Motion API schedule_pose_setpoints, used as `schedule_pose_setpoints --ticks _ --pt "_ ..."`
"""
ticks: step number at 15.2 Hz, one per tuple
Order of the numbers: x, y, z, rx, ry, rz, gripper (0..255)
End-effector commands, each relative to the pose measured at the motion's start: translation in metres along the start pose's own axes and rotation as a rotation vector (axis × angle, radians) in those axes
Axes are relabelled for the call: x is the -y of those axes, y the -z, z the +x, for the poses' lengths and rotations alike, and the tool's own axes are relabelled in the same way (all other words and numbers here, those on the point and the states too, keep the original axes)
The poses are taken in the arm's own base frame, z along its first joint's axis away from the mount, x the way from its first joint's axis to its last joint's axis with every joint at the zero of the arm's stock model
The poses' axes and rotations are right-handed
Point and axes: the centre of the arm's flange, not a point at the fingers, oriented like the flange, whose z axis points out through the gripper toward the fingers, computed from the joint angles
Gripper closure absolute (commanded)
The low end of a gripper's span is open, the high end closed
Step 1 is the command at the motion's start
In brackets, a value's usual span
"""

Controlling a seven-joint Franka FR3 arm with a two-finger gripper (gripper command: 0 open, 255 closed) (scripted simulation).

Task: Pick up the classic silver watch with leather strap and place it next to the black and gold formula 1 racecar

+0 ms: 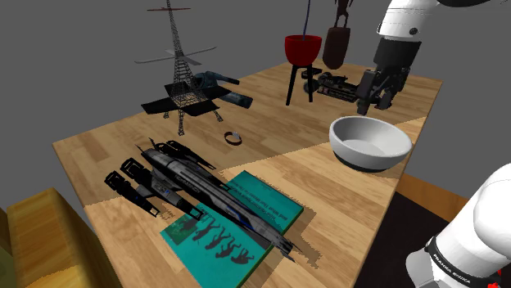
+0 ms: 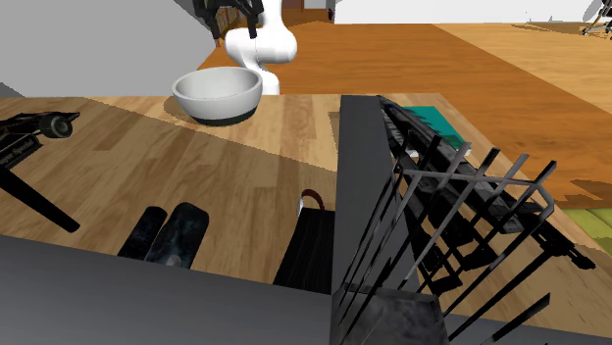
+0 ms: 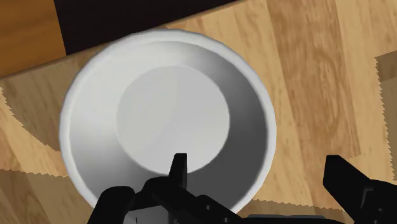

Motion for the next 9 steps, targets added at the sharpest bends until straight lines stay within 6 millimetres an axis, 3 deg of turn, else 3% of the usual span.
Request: schedule_pose_setpoints --ticks 1,9 --pt "0.0 0.0 0.0 0.0 0.0 0.0 0" --pt "0.059 -0.033 0.083 0.019 0.021 0.004 0"
